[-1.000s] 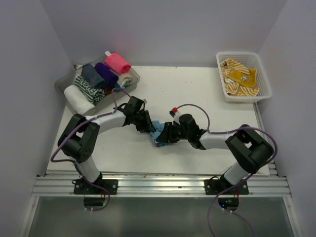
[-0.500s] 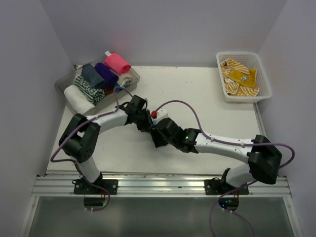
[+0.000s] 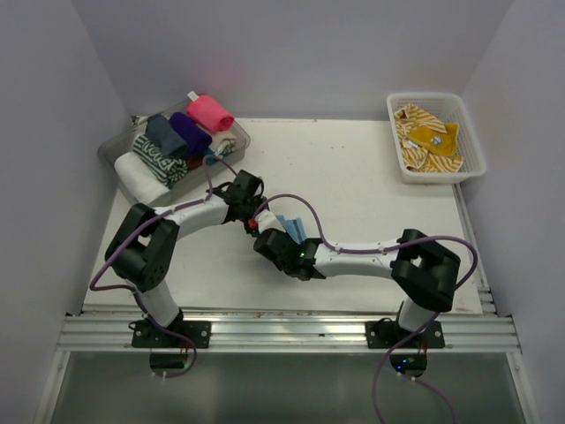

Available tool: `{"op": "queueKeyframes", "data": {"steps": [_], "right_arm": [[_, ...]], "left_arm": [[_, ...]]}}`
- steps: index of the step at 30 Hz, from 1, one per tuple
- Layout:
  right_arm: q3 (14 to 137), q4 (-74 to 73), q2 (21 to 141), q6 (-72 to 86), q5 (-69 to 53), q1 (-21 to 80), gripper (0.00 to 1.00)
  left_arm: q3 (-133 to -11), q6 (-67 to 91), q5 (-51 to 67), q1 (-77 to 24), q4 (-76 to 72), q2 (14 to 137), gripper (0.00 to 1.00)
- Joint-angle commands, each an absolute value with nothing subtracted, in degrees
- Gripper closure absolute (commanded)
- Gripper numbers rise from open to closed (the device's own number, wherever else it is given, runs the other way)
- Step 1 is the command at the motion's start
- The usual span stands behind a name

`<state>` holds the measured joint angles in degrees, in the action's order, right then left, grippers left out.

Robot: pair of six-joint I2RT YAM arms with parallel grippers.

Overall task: Roll the towels
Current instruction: Roll the towel

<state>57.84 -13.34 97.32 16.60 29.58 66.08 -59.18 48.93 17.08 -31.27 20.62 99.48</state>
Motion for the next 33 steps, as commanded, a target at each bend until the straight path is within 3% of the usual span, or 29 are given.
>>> {"op": "queueKeyframes", "data": {"steps": [1, 2, 5, 10, 14, 15, 22, 33], "right_arm": [[58.5, -9.2, 98.5, 17.7, 32.7, 66.0, 0.69], [57.8, -8.4, 98.4, 18.0, 32.7, 65.9, 0.82], [55.5, -6.0, 97.4, 19.0, 30.3, 65.3, 0.98], [51.1, -0.4, 92.7, 19.7, 20.3, 61.4, 1.0], [47.2, 6.7, 89.2, 21.7, 10.5, 57.3, 1.0], [46.6, 7.5, 88.5, 23.3, 7.1, 56.6, 1.0], [39.9, 14.5, 85.1, 32.0, -6.6, 49.8, 1.0], [26.7, 40.2, 86.8, 51.1, -27.9, 37.4, 1.0]], "left_arm": [[-59.9, 49.6, 16.1, -31.6, 22.8, 97.1, 0.78], [-59.8, 49.6, 16.2, -31.6, 22.9, 96.9, 0.77], [-59.7, 49.7, 15.9, -31.5, 23.6, 95.5, 0.67], [-58.8, 49.4, 16.0, -29.3, 24.3, 90.9, 0.35], [-59.1, 48.1, 15.8, -26.3, 26.7, 86.8, 0.28], [-59.1, 47.6, 15.2, -25.2, 27.2, 85.2, 0.23], [-57.9, 46.5, 16.5, -24.4, 26.7, 84.2, 0.2], [-58.7, 44.1, 19.6, -28.9, 21.8, 92.4, 0.16]]}}
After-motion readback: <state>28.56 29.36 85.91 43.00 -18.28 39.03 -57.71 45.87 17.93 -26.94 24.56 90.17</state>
